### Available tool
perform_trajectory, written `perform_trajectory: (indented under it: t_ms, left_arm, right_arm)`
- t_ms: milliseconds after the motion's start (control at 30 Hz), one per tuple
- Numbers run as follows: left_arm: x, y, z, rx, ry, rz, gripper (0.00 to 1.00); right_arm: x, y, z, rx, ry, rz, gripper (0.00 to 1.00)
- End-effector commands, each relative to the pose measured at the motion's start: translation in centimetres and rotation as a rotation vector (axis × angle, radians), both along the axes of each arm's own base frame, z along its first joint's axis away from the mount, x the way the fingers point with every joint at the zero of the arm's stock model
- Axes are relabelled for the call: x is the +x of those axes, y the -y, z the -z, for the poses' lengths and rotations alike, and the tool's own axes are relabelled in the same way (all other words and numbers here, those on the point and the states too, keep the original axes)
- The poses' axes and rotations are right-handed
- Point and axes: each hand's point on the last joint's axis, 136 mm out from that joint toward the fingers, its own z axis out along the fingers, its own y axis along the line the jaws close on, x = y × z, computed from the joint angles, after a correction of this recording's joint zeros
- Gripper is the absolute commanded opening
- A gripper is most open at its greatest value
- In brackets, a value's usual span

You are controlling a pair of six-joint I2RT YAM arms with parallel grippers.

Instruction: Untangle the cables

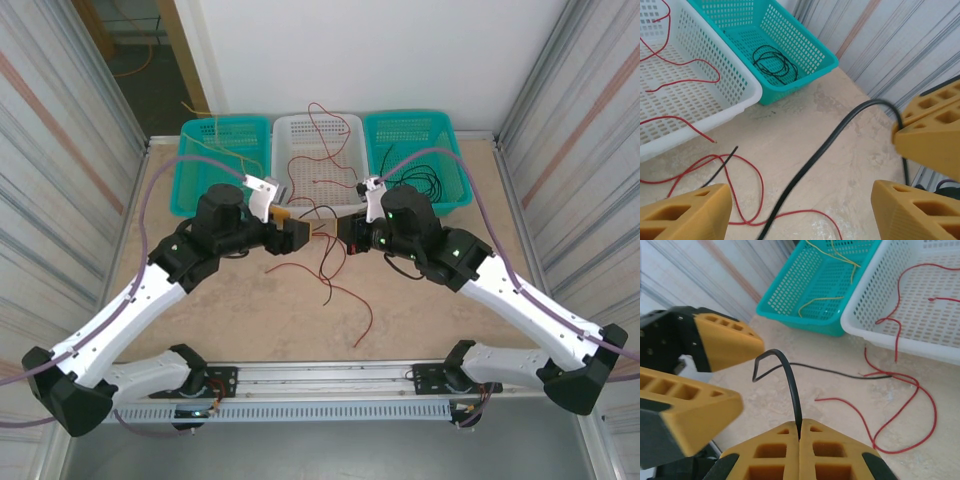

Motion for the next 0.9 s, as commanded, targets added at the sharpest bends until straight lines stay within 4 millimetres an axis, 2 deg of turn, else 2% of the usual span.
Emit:
perform_trajectory:
  t_ms: [0,67,133,300,500,567,600,633,700,733,767,800,867]
  left_arm:
    - [0.1,-0.5,-0.6,0.055,0.058,0.002,0.73]
    - [0.1,-0.8,-0.6,0.065,0.077,-0.007,0.71]
    - [0.0,-0.8,-0.7,0.059,0.087,-0.003,0.64]
    - [-0.3,-0.3,-1.0,0.019,0.083,0.019,0.38]
    - [-0.1,-0.1,-1.3,-0.001,0.080,0.018,0.09]
    - [-0.2,-0.1,-1.6,-0.008,0.083,0.018,0.00]
    - [-0.2,-0.1,-1.9,-0.014,0.086,0.017,0.00]
    - [-0.2,-0.1,-2.1,-0.018,0.089,0.016,0.00]
    - [-0.3,-0.2,-2.8,-0.030,0.098,0.013,0.00]
    - [-0.3,-0.2,-3.1,-0.034,0.102,0.011,0.00]
    - [-0.3,-0.3,-3.5,-0.040,0.108,0.009,0.00]
    - [-0.4,-0.3,-3.7,-0.043,0.108,0.008,0.00]
    - [-0.5,-0.3,-4.4,-0.054,0.114,0.008,0.00]
  right_arm:
    - [-1.1,-0.2,-2.5,0.039,0.045,-0.057,0.00]
    - [-1.3,-0.2,-2.9,0.051,0.051,-0.065,0.00]
    - [-1.4,-0.2,-3.2,0.059,0.056,-0.069,0.00]
    - [-1.5,-0.2,-4.0,0.083,0.066,-0.073,0.00]
    - [-1.4,-0.3,-4.0,0.087,0.064,-0.071,0.00]
    - [-1.4,-0.2,-4.0,0.086,0.065,-0.065,0.00]
    - [-1.3,-0.1,-4.0,0.085,0.065,-0.059,0.00]
    - [-1.2,0.0,-3.9,0.082,0.064,-0.052,0.05]
    - [-0.9,0.1,-3.1,0.063,0.057,-0.034,0.38]
    - [-0.6,0.1,-2.7,0.054,0.046,-0.028,0.48]
    - [-0.4,0.1,-2.1,0.049,0.026,-0.026,0.63]
    - [-0.3,-0.1,-1.6,0.045,0.009,-0.027,0.67]
    - [-0.1,-0.5,-0.6,0.040,-0.022,-0.036,0.67]
